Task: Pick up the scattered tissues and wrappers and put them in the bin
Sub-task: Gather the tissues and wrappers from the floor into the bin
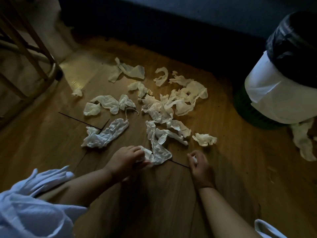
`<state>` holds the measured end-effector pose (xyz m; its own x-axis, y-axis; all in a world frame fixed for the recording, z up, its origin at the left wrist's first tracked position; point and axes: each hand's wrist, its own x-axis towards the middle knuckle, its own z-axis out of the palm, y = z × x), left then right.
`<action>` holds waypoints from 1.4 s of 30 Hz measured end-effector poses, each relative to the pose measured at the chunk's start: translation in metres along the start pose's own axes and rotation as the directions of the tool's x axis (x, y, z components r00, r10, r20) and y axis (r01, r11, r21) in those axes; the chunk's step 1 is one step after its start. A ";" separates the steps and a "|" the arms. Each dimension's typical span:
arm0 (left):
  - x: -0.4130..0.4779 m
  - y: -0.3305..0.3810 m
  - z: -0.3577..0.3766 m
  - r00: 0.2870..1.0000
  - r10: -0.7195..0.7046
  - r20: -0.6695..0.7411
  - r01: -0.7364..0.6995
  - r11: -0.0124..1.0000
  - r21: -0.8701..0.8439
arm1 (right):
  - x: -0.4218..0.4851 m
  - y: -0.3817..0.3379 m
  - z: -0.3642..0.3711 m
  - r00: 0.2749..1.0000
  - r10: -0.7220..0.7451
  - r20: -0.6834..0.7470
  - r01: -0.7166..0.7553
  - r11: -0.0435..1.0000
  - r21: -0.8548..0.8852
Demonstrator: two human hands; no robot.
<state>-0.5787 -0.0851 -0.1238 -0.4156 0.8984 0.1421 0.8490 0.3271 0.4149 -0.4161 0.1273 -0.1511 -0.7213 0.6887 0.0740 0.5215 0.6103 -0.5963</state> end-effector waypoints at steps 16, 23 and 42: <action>0.020 0.008 0.026 0.898 0.212 0.385 -0.312 0.924 0.219 | 0.037 0.021 0.004 0.996 -0.083 0.021 0.084 0.990 -0.115; 0.009 -0.006 0.009 0.989 -0.127 -0.080 0.094 0.939 -0.330 | 0.086 -0.057 0.011 0.997 -0.072 -0.020 0.075 0.980 0.182; -0.007 -0.064 -0.008 0.831 -0.544 -0.115 0.555 0.824 0.113 | 0.032 -0.109 0.071 0.870 -0.224 0.440 0.290 0.953 -0.088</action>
<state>-0.6329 -0.1150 -0.1441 -0.8447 0.5352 -0.0043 0.5061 0.8014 0.3189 -0.5283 0.0547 -0.1406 -0.9447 0.2896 -0.1535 0.3275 0.8158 -0.4766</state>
